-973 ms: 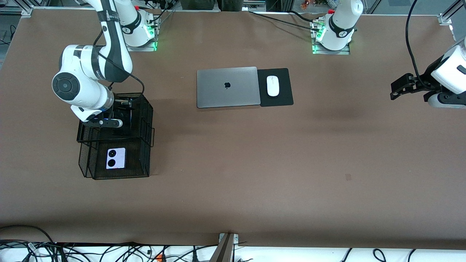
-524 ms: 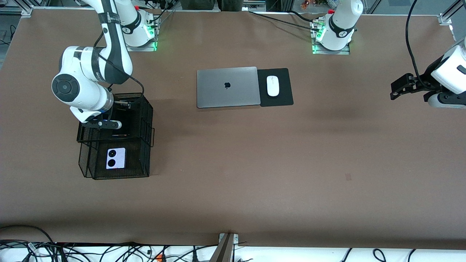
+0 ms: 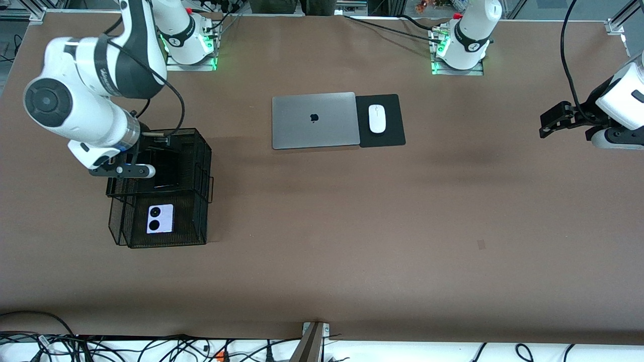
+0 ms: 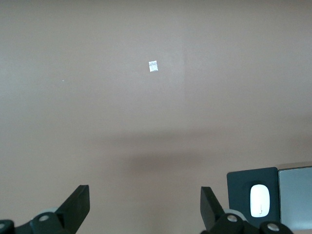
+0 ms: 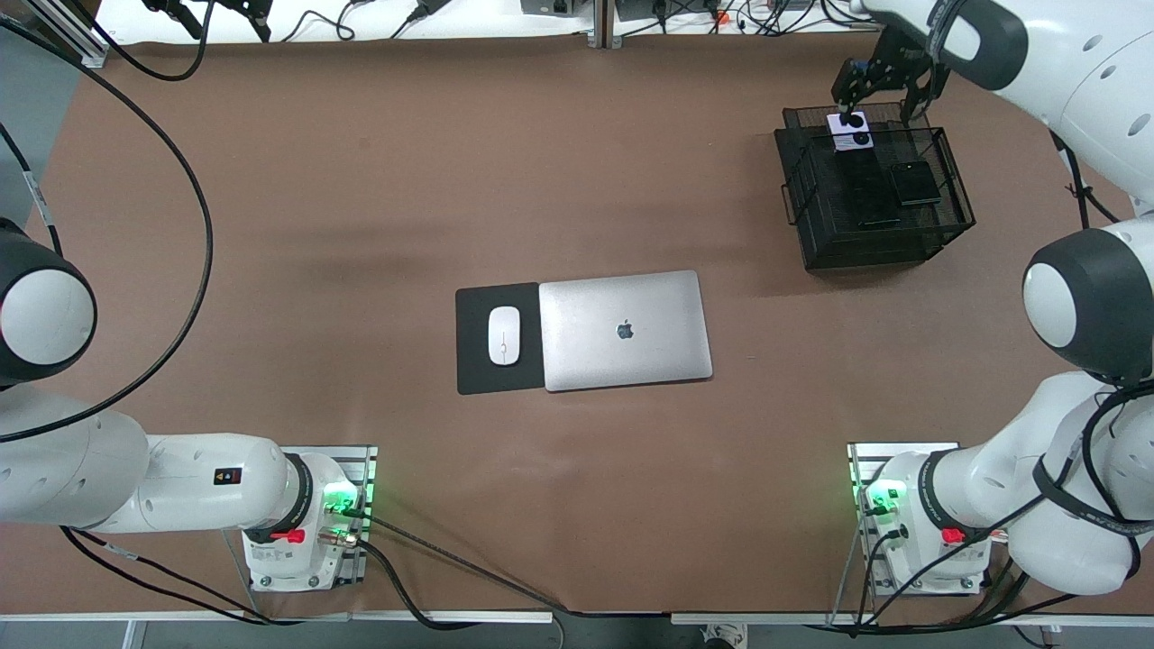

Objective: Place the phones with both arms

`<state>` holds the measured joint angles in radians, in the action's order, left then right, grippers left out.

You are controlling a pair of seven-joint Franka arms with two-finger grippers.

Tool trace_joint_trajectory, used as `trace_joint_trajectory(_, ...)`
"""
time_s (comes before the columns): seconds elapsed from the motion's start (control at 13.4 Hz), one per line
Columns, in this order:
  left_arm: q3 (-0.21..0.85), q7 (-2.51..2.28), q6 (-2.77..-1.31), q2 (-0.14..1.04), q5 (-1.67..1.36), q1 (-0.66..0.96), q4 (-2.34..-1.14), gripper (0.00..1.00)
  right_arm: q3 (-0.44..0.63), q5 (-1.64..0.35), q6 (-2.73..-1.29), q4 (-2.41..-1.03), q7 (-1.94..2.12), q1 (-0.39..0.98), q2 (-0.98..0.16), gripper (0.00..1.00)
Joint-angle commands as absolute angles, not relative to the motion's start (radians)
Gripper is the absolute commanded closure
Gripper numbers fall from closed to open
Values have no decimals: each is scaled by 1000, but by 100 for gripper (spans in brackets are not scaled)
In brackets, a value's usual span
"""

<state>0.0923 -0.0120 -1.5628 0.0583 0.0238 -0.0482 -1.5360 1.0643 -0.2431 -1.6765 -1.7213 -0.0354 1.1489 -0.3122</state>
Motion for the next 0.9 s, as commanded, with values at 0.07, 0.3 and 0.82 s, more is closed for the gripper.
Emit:
trace_joint_trajectory(0.07, 91, -2, -1539, 66, 8, -51, -1509, 0, 947, -230, -1594, -1646, -40, 1018, -235, 0)
trace_joint_trajectory(0.3, 89, -2, -1539, 66, 6, -52, -1509, 0, 606, -66, -1589, -1646, -96, 745, -112, 0)
trace_joint_trajectory(0.82, 89, 0, -1539, 66, 6, -52, -1509, 0, 40, 46, -1568, -1649, -55, 83, -14, 0)
